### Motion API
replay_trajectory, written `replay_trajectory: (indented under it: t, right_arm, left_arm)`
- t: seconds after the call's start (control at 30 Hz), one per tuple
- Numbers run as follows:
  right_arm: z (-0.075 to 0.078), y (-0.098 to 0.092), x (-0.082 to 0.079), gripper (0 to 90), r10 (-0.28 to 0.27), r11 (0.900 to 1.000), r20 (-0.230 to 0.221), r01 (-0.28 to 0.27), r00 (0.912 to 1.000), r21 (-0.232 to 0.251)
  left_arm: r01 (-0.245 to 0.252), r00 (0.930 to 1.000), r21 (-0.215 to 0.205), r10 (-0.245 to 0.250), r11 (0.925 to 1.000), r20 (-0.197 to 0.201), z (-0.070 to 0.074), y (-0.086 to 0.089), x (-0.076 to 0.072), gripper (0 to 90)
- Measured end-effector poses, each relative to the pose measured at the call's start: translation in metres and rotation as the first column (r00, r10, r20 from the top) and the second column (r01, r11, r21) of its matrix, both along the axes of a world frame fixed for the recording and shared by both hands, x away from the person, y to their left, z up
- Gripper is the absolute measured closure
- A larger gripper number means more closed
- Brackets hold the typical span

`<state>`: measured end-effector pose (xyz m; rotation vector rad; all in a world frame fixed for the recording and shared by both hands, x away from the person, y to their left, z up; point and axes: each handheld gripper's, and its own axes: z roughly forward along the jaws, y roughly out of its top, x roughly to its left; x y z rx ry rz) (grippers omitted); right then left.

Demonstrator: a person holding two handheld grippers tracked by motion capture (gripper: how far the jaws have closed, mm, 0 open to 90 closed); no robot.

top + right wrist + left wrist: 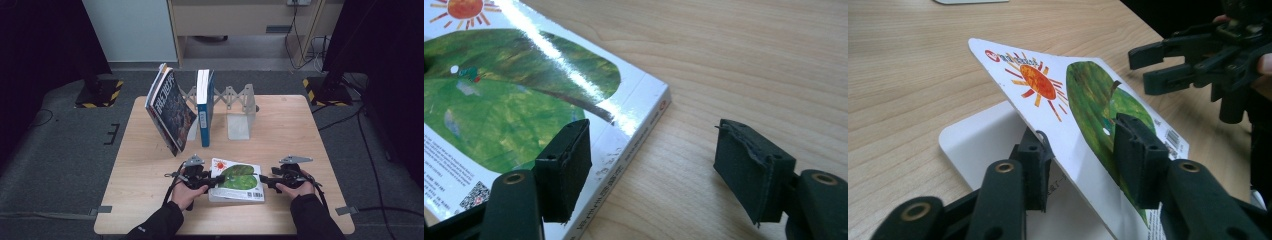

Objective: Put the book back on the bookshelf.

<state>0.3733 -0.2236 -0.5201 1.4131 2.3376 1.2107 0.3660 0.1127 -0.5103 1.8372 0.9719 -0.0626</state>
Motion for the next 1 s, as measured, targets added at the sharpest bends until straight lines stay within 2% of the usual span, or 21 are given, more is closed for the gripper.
replay_trajectory:
  t: [0.1, 0.17, 0.47, 0.63, 0.73, 0.83, 1.0]
  right_arm:
    - [-0.001, 0.002, 0.0, 30.0, 0.005, 1.0, -0.011, -0.005, 0.9999, 0.012]
    - [-0.002, 0.003, 0.0, 29.6, 0.013, 1.0, -0.012, -0.013, 0.9998, 0.018]
    - [-0.004, 0.006, -0.001, 29.2, 0.03, 0.999, -0.041, -0.028, 0.9987, 0.047]
    - [-0.005, 0.007, -0.001, 28.9, 0.041, 0.997, -0.047, -0.038, 0.9981, 0.072]
    - [-0.005, 0.008, 0.0, 28.1, 0.052, 0.995, -0.043, -0.048, 0.9978, 0.083]
    - [-0.005, 0.008, 0.0, 27.0, 0.053, 0.994, -0.046, -0.048, 0.9975, 0.102]
    - [-0.007, 0.009, 0.001, 27.5, 0.06, 0.995, -0.054, -0.055, 0.9967, 0.083]
  left_arm:
    - [0.008, 0.9999, -0.023, -0.008, 0.9997, 0.007, 0.002, -0.001, -0.001, 65.2]
    - [0.019, 0.9994, -0.033, -0.018, 0.9993, 0.03, 0.004, -0.001, -0.002, 67.5]
    - [0.041, 0.9938, -0.005, -0.04, 0.9992, 0.104, 0.01, -0.004, -0.005, 68.5]
    - [0.061, 0.9839, 0.02, -0.063, 0.9979, 0.167, 0.014, -0.006, -0.007, 68.4]
    - [0.073, 0.9799, 0.022, -0.076, 0.9971, 0.185, 0.015, -0.006, -0.008, 68.4]
    - [0.073, 0.9821, 0.013, -0.074, 0.9973, 0.173, 0.015, -0.005, -0.007, 68.4]
    - [0.059, 0.9937, -0.006, -0.058, 0.9982, 0.096, 0.011, -0.001, -0.002, 67.4]
